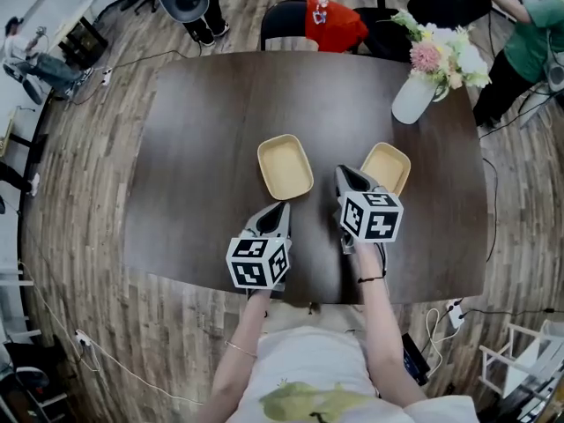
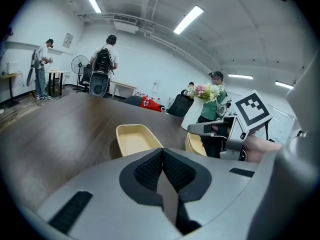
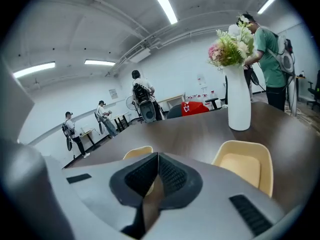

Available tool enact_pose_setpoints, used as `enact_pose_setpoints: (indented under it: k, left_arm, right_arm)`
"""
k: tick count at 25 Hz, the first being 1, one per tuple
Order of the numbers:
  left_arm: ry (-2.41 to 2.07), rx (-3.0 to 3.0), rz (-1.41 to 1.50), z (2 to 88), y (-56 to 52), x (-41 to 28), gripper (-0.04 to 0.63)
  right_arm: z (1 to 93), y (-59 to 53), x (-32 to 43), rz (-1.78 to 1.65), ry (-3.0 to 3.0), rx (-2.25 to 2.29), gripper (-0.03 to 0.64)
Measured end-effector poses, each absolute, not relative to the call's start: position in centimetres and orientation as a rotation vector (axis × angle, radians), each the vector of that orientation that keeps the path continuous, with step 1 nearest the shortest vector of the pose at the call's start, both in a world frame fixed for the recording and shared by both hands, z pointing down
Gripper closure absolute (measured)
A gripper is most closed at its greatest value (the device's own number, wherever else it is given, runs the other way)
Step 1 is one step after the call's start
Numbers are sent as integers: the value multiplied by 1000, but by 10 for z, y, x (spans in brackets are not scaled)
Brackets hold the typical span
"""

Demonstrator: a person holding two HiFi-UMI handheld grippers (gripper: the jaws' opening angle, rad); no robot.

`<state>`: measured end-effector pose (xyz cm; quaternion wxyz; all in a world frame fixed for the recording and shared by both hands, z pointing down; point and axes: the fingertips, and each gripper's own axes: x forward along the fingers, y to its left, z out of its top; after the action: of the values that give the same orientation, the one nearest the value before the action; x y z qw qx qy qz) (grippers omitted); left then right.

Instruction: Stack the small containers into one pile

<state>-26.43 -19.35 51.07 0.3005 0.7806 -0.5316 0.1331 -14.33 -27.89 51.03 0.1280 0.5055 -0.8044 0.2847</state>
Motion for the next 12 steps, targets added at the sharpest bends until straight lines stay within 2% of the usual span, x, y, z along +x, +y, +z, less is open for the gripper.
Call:
enact_pose_setpoints:
  k: [8,9,11,12]
  left_arm:
    - [-1394,2050,367,520,-195,-303,571]
    - [-1392,2047,368,521,-194,-306,571]
    - [-1388,2042,369,522,-194,-314,571]
    - [-1387,2039,370,523,-195,-318,571]
  right_arm:
    - [535,-286,-197,912,-2354,1363,587]
    - [539,-288,-200,916,-2341,1357,568]
    - [547,-291,-206,943,-2320,1354,489]
    - [551,-293,-209,960,-2310,1355,477]
